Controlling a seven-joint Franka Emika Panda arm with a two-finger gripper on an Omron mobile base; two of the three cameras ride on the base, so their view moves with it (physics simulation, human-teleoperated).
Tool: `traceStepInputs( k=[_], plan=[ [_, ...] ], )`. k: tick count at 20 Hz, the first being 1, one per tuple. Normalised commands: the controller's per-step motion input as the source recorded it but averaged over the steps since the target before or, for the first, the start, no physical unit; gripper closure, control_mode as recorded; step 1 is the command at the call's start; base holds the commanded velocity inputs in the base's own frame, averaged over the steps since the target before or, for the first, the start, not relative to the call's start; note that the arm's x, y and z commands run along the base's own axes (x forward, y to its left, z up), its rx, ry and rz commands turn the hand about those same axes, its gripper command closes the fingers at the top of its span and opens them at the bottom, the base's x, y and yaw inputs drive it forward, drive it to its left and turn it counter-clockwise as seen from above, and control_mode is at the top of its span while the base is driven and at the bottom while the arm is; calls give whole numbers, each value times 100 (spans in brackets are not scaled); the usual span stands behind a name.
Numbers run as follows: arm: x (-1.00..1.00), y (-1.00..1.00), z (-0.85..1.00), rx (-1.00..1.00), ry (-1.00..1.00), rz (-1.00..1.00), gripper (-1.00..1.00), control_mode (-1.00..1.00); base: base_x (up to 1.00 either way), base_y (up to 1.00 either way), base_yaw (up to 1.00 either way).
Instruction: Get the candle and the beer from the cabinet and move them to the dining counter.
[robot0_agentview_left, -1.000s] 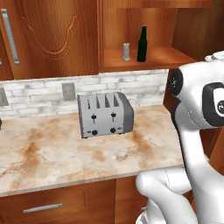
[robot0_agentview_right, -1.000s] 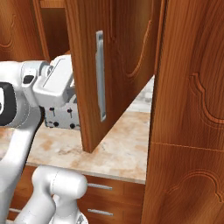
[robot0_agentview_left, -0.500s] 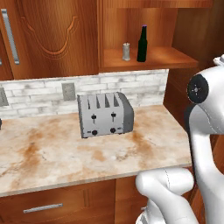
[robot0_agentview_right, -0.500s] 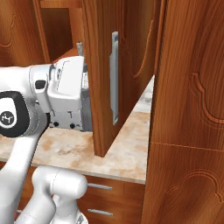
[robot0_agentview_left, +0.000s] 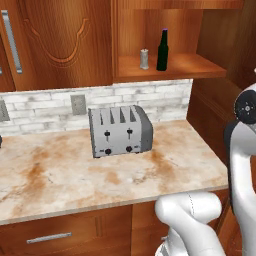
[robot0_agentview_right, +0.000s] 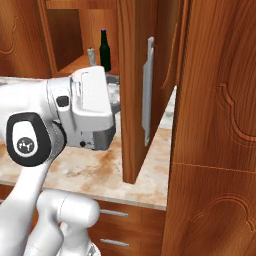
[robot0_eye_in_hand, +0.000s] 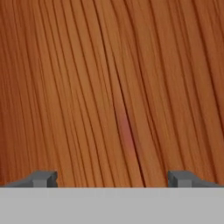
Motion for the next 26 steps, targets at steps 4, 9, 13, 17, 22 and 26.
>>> traceStepInputs(
  k=[4,9,13,17,22,26],
  plan=[
    [-1,7,-4,0,0,3,-100,-100,0,0,0],
    [-3,56,0,-1,2,11,-100,-100,0,0,0],
    [0,71,0,0,5,21,-100,-100,0,0,0],
    [0,69,0,0,14,31,-100,-100,0,0,0],
    [0,41,0,1,11,36,-100,-100,0,0,0],
    [2,27,13,10,11,29,-100,-100,0,0,0]
  ],
)
